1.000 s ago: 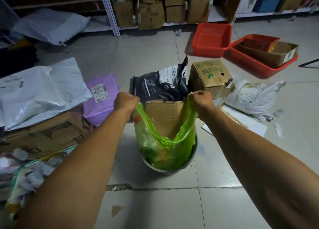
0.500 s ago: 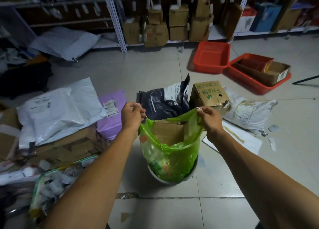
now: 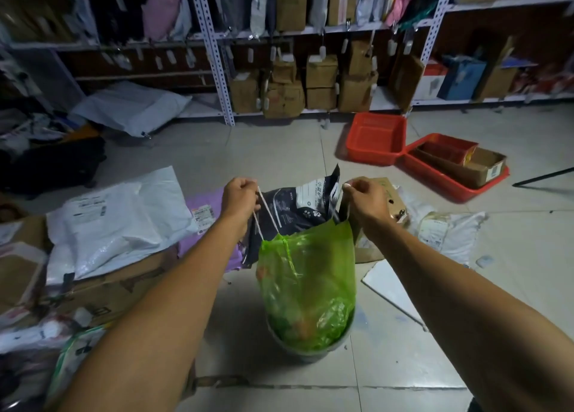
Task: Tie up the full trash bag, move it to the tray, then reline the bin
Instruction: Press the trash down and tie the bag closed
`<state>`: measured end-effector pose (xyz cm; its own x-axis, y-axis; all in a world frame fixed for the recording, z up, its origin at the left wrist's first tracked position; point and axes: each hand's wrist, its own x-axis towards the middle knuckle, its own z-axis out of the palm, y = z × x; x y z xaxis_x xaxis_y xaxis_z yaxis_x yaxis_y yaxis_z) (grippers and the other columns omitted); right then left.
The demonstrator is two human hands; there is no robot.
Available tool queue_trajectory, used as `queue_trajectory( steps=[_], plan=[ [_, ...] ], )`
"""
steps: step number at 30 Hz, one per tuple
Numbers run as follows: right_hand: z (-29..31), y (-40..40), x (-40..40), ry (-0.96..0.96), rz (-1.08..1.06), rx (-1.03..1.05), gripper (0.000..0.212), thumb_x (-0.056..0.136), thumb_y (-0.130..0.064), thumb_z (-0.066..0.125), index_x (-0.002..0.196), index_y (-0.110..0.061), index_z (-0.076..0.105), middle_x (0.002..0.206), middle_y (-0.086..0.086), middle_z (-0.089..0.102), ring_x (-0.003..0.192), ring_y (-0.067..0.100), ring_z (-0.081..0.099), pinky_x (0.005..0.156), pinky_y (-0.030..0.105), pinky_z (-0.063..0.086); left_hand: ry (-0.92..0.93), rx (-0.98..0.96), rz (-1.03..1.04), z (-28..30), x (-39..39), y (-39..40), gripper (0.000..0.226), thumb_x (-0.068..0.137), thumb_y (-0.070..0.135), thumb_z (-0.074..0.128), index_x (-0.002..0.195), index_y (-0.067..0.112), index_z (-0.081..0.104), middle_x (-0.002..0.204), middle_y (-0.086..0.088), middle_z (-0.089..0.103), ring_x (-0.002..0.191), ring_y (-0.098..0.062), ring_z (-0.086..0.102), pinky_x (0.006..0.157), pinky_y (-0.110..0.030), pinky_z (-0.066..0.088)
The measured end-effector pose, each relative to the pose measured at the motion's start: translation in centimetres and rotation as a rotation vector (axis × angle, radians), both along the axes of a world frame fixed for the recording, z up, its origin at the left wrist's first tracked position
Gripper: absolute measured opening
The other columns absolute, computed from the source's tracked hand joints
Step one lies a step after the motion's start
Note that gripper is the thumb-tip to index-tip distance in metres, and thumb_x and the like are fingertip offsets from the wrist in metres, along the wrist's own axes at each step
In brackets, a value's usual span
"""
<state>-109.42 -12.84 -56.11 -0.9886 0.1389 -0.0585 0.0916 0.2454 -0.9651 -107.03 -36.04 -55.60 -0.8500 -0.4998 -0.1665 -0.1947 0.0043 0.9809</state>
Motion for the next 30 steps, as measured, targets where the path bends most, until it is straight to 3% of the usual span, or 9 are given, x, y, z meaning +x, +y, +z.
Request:
queue_trajectory(
  steps=[6,12,15,17,20,22,26,28,30],
  plan=[
    [-0.8,-2.2,-1.0,-0.053,0.053,-0.090,0.018,0.098,-0.020,0.048,0.098,-0.006,0.060,0.084,0.006,0.066,0.076,0.018,0.062,0.064,0.030,0.048,-0.130,0.035,-0.154,-0.4,0.2,0.1,0.025,0.104,0.031,0.034,0.106,0.012,0.049,0.085,-0.004,0.072,0.081,-0.021,0.066,0.078,-0.035,0.044],
    [-2.3,-1.8,-0.9,-0.114,0.077,-0.190,0.027,0.101,-0.026,0.042,0.093,-0.005,0.057,0.080,0.011,0.060,0.072,0.023,0.060,0.063,0.033,0.049,-0.011,0.098,-0.211,-1.2,0.1,-0.6,0.022,0.100,0.029,0.049,0.085,0.016,0.059,0.069,-0.001,0.059,0.070,-0.018,0.066,0.069,-0.034,0.048],
    [-2.5,-1.2,-0.5,-0.097,0.093,-0.239,0.021,0.100,-0.022,0.048,0.097,-0.004,0.059,0.082,0.011,0.059,0.068,0.021,0.059,0.056,0.028,0.051,0.061,0.061,-0.325,-2.4,0.7,-0.2,0.019,0.098,0.018,0.054,0.114,0.018,0.065,0.090,-0.002,0.066,0.081,-0.017,0.065,0.077,-0.037,0.048],
    [-2.8,-0.9,-0.3,-0.080,0.073,-0.285,0.020,0.099,-0.019,0.050,0.104,-0.003,0.060,0.084,0.013,0.063,0.066,0.022,0.061,0.051,0.027,0.054,0.070,0.007,-0.377,-3.5,1.3,0.2,0.045,0.097,0.009,0.052,0.140,0.025,0.048,0.105,-0.003,0.067,0.091,-0.017,0.066,0.079,-0.035,0.046],
    [-3.2,0.0,-0.2,-0.046,0.057,-0.278,0.021,0.100,-0.015,0.048,0.111,-0.005,0.063,0.090,0.012,0.068,0.073,0.020,0.066,0.054,0.025,0.055,0.048,-0.128,-0.437,-5.3,2.1,0.8,0.065,0.099,0.002,0.046,0.151,0.034,0.025,0.106,-0.007,0.069,0.094,-0.017,0.070,0.070,-0.028,0.046],
    [-3.4,0.6,-0.2,-0.026,0.059,-0.266,0.022,0.100,-0.009,0.044,0.110,-0.006,0.064,0.088,0.008,0.069,0.074,0.017,0.067,0.060,0.025,0.056,0.054,-0.127,-0.425,-6.4,2.2,1.0,0.066,0.099,0.001,0.045,0.152,0.034,0.022,0.102,-0.012,0.068,0.085,-0.019,0.070,0.063,-0.028,0.047],
    [-3.6,1.0,-0.5,0.007,0.038,-0.246,0.018,0.097,-0.001,0.049,0.106,0.000,0.065,0.082,0.008,0.069,0.063,0.009,0.070,0.057,0.020,0.055,0.078,-0.168,-0.358,-6.9,1.7,1.3,0.048,0.102,0.008,0.042,0.147,0.024,0.038,0.099,-0.013,0.069,0.065,-0.017,0.061,0.058,-0.026,0.050],
    [-3.8,0.8,-0.8,0.014,0.013,-0.225,0.013,0.095,-0.002,0.055,0.103,-0.001,0.065,0.086,0.012,0.072,0.074,0.019,0.073,0.064,0.028,0.059,0.088,-0.248,-0.320,-6.7,1.5,1.4,0.033,0.103,0.013,0.040,0.134,0.017,0.049,0.099,-0.008,0.071,0.059,-0.016,0.058,0.056,-0.026,0.048],
    [-3.7,0.7,-1.0,0.012,-0.003,-0.219,0.007,0.092,-0.002,0.059,0.097,-0.007,0.061,0.090,0.014,0.073,0.075,0.020,0.072,0.067,0.032,0.059,0.089,-0.284,-0.278,-6.7,1.2,1.5,0.013,0.102,0.016,0.041,0.114,0.013,0.046,0.099,-0.004,0.073,0.056,-0.017,0.055,0.060,-0.031,0.049]
  ],
)
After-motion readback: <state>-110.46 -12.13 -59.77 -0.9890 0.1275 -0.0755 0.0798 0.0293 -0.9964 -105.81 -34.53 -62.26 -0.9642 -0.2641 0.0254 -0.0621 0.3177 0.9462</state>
